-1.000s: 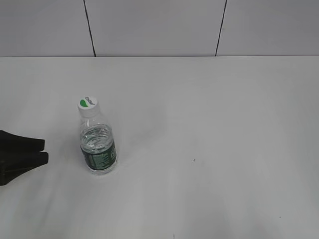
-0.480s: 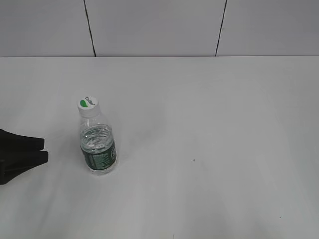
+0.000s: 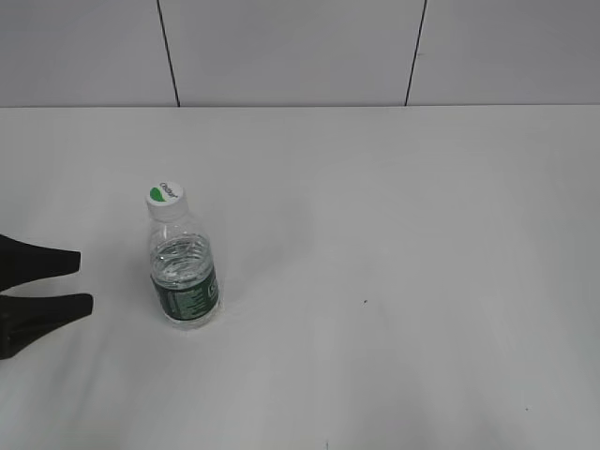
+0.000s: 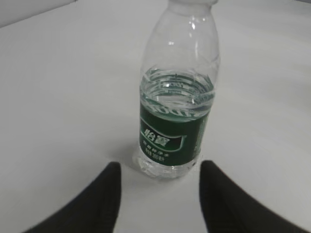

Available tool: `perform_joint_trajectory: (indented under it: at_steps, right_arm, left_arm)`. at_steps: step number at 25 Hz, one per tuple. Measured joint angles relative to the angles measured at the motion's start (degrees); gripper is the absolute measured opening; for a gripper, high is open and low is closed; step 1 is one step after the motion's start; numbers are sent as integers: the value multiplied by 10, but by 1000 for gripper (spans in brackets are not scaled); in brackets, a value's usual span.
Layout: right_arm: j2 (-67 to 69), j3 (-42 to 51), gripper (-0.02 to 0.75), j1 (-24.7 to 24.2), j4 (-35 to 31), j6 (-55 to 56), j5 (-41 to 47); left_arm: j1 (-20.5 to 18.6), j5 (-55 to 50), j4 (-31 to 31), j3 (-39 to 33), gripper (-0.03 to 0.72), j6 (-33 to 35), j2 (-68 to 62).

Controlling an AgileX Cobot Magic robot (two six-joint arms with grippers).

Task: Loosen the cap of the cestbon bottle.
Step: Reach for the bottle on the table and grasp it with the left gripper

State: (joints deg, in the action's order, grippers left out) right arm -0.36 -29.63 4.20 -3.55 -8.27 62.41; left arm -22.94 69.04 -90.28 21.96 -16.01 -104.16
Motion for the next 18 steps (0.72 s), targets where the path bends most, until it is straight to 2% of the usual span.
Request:
perform_joint_trajectory:
  at_steps: [3,5,11,18]
  right_arm:
    - [0,0,473,0,0,0,0]
    - [0,0,473,0,0,0,0]
    - [0,0,473,0,0,0,0]
    - [0,0,473,0,0,0,0]
  left_arm:
    - [0,0,-3,2,570,15,0]
    - [2,0,-5,11,638,17,0]
    - [34,2,4,47,664,17,-11]
    - [110,2,36,91,662,17,-83]
